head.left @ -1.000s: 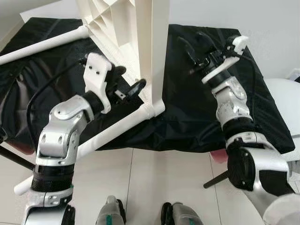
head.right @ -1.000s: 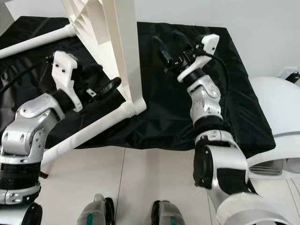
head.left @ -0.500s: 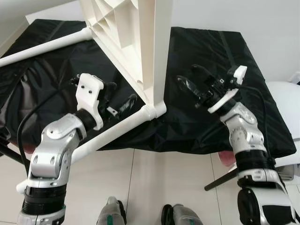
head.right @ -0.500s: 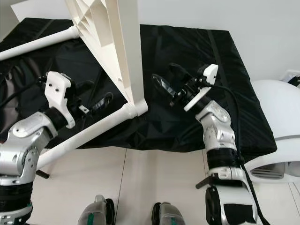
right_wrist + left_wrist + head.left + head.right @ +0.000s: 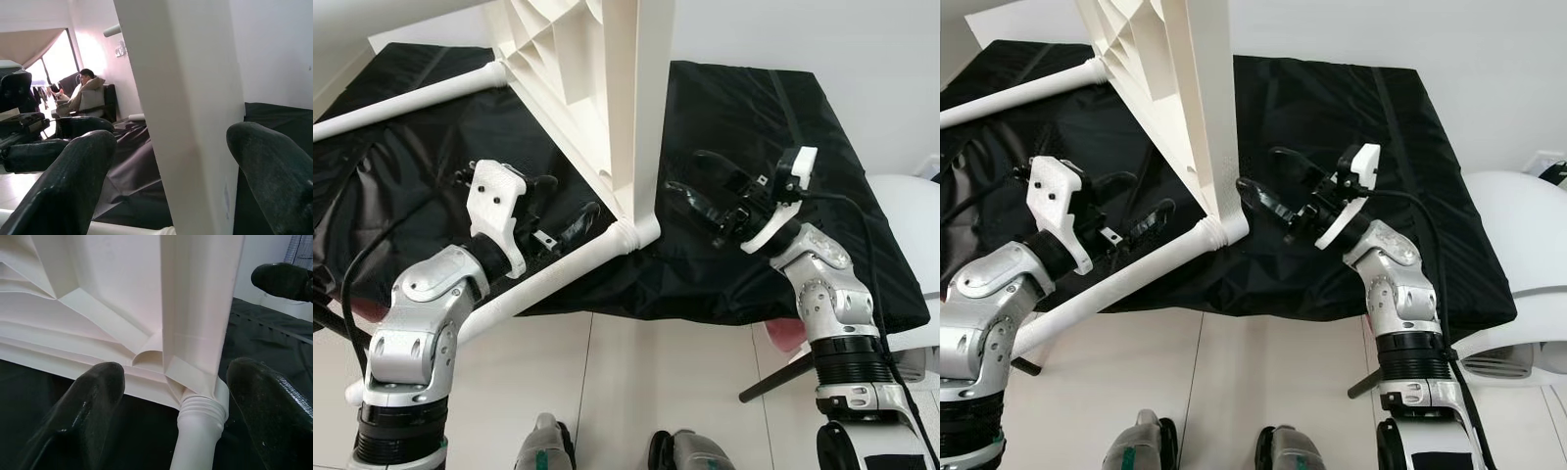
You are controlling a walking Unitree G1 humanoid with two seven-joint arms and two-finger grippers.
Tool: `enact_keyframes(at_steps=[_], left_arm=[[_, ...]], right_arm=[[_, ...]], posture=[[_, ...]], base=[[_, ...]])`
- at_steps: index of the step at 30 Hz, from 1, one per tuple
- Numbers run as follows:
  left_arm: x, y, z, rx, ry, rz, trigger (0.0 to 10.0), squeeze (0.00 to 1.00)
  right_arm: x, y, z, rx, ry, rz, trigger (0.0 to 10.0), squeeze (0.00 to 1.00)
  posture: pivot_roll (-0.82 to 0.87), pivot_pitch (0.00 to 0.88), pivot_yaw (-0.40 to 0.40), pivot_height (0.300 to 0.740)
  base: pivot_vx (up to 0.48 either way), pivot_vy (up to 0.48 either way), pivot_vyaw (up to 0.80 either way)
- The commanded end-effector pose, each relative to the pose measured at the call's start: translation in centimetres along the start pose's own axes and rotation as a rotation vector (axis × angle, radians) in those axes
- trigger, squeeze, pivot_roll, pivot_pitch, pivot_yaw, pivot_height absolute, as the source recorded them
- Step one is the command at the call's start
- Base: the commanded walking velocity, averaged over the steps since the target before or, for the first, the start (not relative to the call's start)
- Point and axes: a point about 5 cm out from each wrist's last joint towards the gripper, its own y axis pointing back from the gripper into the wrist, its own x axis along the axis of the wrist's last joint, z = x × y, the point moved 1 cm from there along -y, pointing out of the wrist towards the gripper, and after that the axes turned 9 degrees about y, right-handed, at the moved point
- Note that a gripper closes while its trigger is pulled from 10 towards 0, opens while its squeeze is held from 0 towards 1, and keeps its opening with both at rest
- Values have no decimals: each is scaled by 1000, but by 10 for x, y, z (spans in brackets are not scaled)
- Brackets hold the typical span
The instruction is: Building children table
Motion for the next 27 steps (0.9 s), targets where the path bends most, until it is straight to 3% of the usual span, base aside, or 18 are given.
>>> enact_keyframes(at_steps=[1,18,27], left_arm=[[2,4,-9,161,-15,13,10000,0],[-1,12,0,236,21,29,10000,0],[-2,12,5,238,34,33,10000,0]], right_arm=[[3,-5,-2,15,2,8,10000,0],[-10,-40,-17,-61,-35,11,10000,0],[-18,-48,-11,-167,-12,-22,10000,0]], posture=[[89,69,-93,740],[147,57,-145,740],[149,54,-148,740]], base=[[0,0,0],[0,0,0],[0,0,0]])
